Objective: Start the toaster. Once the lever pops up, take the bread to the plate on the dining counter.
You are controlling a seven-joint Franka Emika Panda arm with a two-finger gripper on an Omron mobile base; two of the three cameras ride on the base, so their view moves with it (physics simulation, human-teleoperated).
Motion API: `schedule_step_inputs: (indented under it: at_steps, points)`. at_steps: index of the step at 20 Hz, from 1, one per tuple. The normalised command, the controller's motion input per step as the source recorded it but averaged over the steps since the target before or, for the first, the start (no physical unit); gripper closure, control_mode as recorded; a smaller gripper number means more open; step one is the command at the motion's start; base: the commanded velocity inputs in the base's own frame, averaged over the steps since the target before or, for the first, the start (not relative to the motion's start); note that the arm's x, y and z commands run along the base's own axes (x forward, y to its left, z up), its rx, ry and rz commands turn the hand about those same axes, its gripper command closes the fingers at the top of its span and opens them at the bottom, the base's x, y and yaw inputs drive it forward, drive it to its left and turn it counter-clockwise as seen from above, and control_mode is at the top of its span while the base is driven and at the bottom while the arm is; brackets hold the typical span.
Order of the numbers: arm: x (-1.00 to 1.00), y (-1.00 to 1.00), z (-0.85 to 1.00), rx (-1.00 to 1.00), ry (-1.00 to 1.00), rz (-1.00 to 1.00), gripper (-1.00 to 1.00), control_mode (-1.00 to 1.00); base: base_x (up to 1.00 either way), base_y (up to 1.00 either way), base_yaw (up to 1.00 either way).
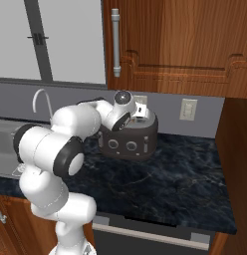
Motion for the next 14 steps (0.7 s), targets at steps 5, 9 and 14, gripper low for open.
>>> schedule_step_inputs:
  at_steps: [5,9,14]
  points:
    - [0.0,0.0,0.0,0.0,0.07,0.0,-1.0,-1.0,0.0,0.0,0.0]
    - [0.0,0.0,-0.04,0.0,0.05,0.0,-1.0,-1.0,0.0,0.0,0.0]
    - [0.0,0.0,-0.03,0.0,0.01,0.0,-1.0,-1.0,0.0,0.0,0.0]
